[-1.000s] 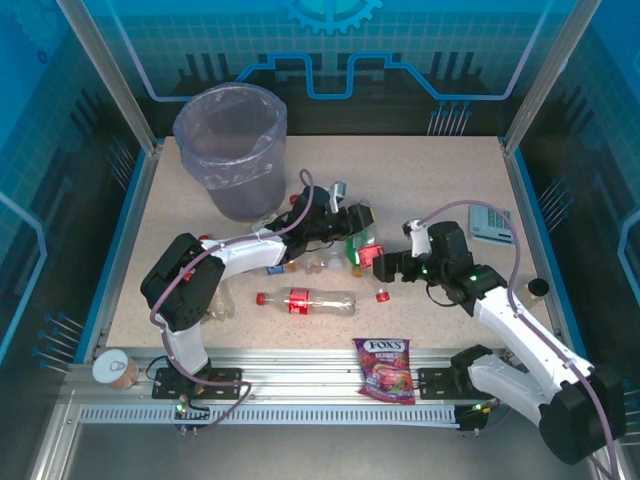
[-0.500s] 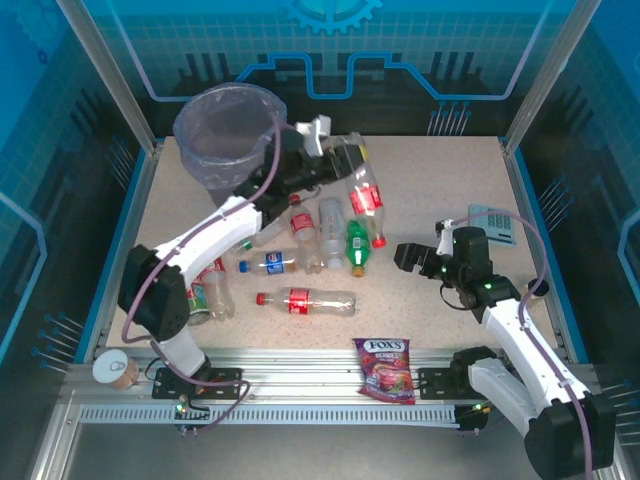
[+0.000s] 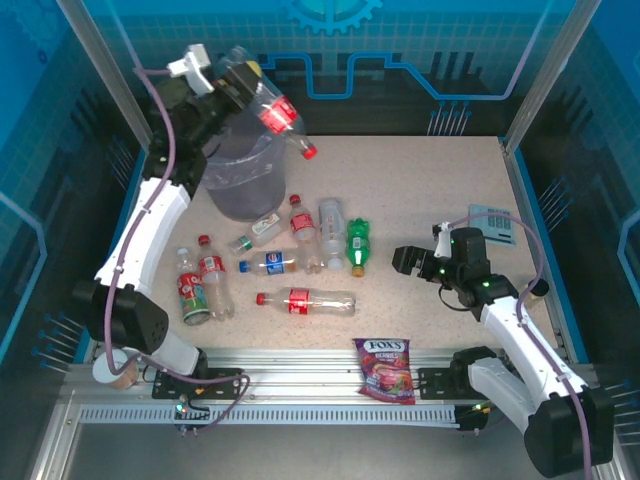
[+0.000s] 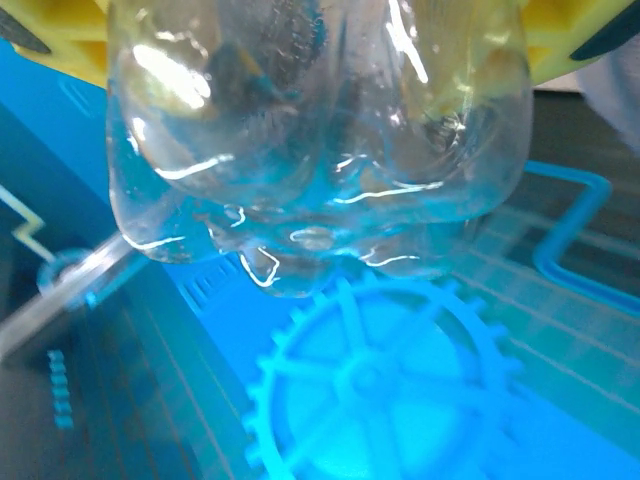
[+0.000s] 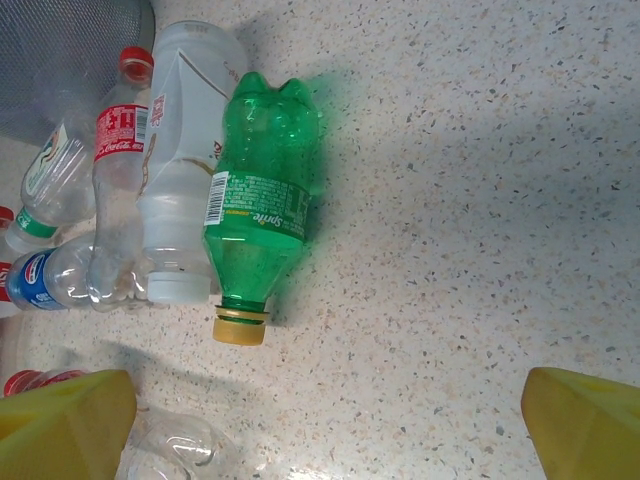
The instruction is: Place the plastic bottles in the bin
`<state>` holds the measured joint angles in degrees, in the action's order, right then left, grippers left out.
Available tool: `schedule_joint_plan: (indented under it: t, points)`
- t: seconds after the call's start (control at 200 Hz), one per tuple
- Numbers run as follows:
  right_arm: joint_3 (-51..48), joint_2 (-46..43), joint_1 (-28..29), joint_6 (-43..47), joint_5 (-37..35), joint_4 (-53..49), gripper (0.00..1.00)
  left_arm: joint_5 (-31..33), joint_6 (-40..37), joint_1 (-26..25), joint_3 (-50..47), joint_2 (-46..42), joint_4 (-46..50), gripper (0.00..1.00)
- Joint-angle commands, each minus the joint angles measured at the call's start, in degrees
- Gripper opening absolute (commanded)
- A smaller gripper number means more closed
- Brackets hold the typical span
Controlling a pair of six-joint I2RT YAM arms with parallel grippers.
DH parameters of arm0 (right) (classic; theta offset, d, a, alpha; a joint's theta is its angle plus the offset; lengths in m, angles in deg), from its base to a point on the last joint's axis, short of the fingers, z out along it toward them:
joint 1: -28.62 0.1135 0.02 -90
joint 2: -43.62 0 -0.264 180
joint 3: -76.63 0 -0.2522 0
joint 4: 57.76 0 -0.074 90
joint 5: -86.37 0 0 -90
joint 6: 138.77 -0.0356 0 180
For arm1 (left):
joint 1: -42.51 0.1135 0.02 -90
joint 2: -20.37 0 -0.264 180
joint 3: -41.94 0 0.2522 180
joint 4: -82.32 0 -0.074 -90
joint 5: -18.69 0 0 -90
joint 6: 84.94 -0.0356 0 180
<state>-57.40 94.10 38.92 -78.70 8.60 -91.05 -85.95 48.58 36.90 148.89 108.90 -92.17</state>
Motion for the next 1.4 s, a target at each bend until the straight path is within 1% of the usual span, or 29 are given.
schedule_joint_plan:
  t: [0.0,0.2,0.285,0.335,0.43,0.5,0.59,0.725,0.825,0.941,1.076,1.151,1.251,1.391]
  points:
    - [3.0,-1.0,-0.7,1.6,0.1,-3.0,1.0,4.2,2.0,4.1,0.0,-0.6,-3.8,0.0]
    - [4.1,-2.2,-0.7,2.6,-0.5,-5.2,1.0,14.1,7.8,9.2,-8.4,-0.6,-16.2,0.0]
    - [4.3,-2.4,-0.8,3.1,-0.5,-6.1,1.0,17.0,12.3,10.6,-11.8,-0.3,-21.6,0.0]
    - [4.3,-2.5,-0.7,3.3,-0.6,-6.5,1.0,18.6,13.2,10.8,-12.8,0.0,-22.7,0.0]
    - [4.2,-2.5,-0.8,3.6,-0.5,-6.7,1.0,21.3,9.6,10.8,-12.2,0.6,-19.7,0.0]
    - [4.2,-2.5,-0.7,3.9,-0.4,-7.0,1.0,22.1,5.1,10.8,-10.7,1.5,-17.2,0.0]
    - [4.0,-2.3,-0.8,4.2,-0.4,-6.8,1.0,20.6,0.9,10.8,-7.6,3.8,-12.7,0.0]
    - [3.9,-1.8,-0.7,4.6,-0.1,-6.7,1.0,17.9,-2.5,10.6,-4.9,7.0,-9.1,0.0]
    - [4.0,-1.6,-0.8,5.0,0.0,-6.9,1.0,17.4,-5.5,9.9,-3.9,8.6,-6.7,0.0]
    - [4.0,-1.5,-0.7,5.5,-0.6,-7.7,1.0,15.8,-7.2,9.7,-4.1,10.3,-5.2,0.0]
    - [3.4,-1.9,-0.7,5.9,-1.2,-8.1,1.0,15.1,-12.0,8.5,-3.1,12.2,-1.6,0.0]
    - [3.0,-1.7,-0.8,5.9,-1.2,-7.9,1.0,14.0,-15.3,7.2,-0.7,14.2,2.8,0.0]
    - [2.8,-1.4,-0.7,5.8,-1.2,-7.6,1.0,14.4,-20.5,5.3,3.8,17.3,10.6,0.0]
    - [2.3,-1.3,-0.7,5.8,-1.3,-7.3,1.0,14.7,-22.7,4.3,7.6,21.2,17.0,0.0]
